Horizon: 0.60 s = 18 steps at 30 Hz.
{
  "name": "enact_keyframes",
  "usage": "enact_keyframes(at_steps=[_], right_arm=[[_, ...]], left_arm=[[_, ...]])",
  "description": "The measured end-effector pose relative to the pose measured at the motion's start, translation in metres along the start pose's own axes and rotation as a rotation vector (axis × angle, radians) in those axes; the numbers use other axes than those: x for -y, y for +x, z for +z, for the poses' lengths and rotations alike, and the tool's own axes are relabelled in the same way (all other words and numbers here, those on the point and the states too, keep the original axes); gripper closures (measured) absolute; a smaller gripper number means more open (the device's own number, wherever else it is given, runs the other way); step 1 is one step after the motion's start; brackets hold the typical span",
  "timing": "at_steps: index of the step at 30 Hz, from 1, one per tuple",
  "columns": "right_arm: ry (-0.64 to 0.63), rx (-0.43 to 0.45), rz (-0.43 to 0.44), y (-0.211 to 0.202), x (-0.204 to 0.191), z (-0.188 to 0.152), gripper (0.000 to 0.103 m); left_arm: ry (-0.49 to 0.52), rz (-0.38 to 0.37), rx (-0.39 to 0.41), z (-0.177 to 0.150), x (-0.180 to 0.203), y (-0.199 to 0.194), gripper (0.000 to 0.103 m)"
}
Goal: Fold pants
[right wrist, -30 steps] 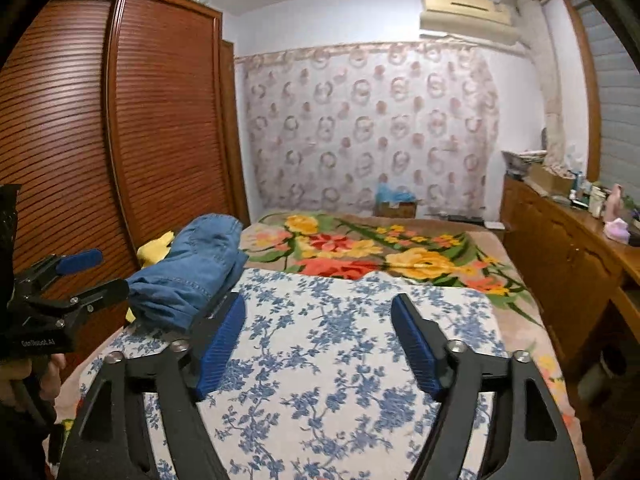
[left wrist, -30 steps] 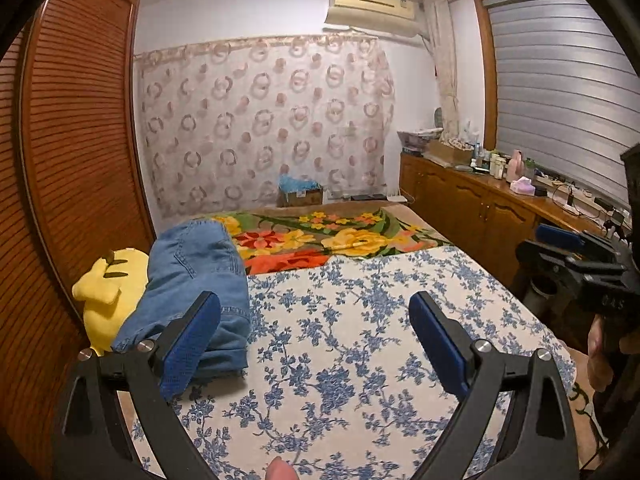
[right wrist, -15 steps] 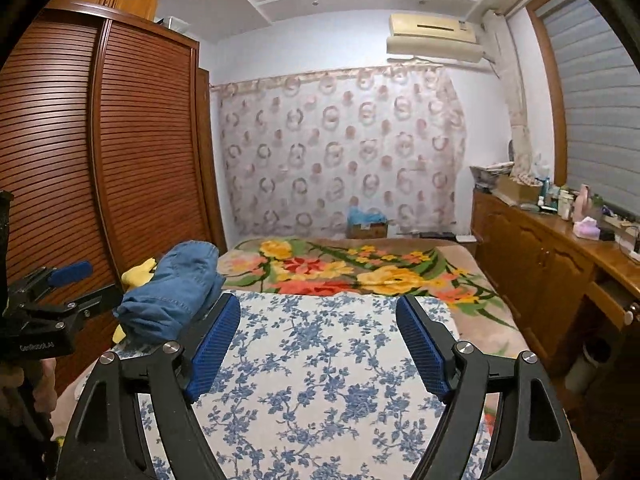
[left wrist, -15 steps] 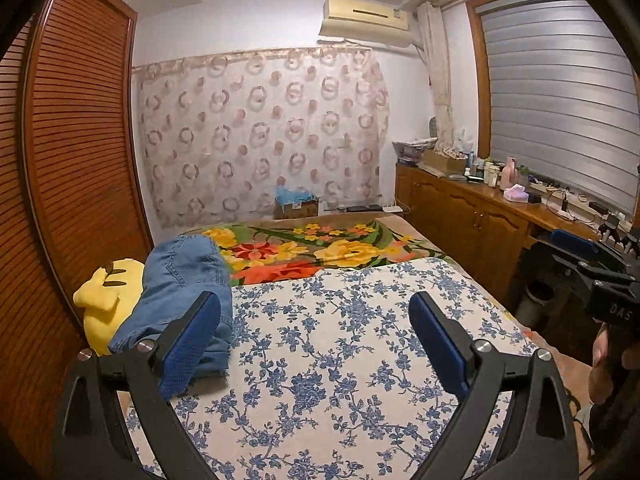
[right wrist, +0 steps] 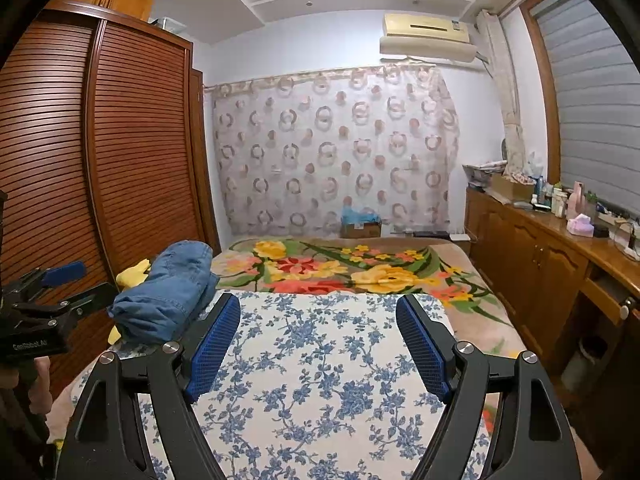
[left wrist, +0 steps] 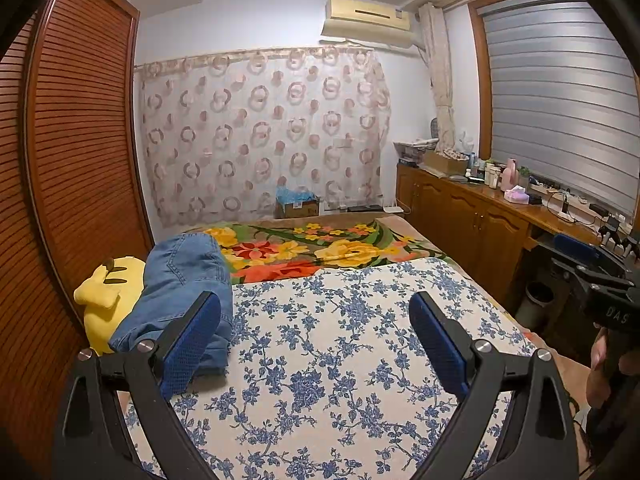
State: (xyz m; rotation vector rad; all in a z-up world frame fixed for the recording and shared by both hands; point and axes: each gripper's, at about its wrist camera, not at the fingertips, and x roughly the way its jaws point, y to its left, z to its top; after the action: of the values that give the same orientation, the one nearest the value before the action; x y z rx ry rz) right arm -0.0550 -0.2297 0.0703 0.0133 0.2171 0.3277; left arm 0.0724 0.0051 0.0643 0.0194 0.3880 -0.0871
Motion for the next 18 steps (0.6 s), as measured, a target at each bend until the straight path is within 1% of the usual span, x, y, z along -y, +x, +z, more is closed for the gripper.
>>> enact_keyframes(at_steps=[18], right_arm=[[-0.006, -0.001, -0.006, 0.0011, 0.0081, -0.0016, 0.021]], left_arm=[[0.0, -0.001, 0.0, 0.0004, -0.0021, -0.0005, 0.007]])
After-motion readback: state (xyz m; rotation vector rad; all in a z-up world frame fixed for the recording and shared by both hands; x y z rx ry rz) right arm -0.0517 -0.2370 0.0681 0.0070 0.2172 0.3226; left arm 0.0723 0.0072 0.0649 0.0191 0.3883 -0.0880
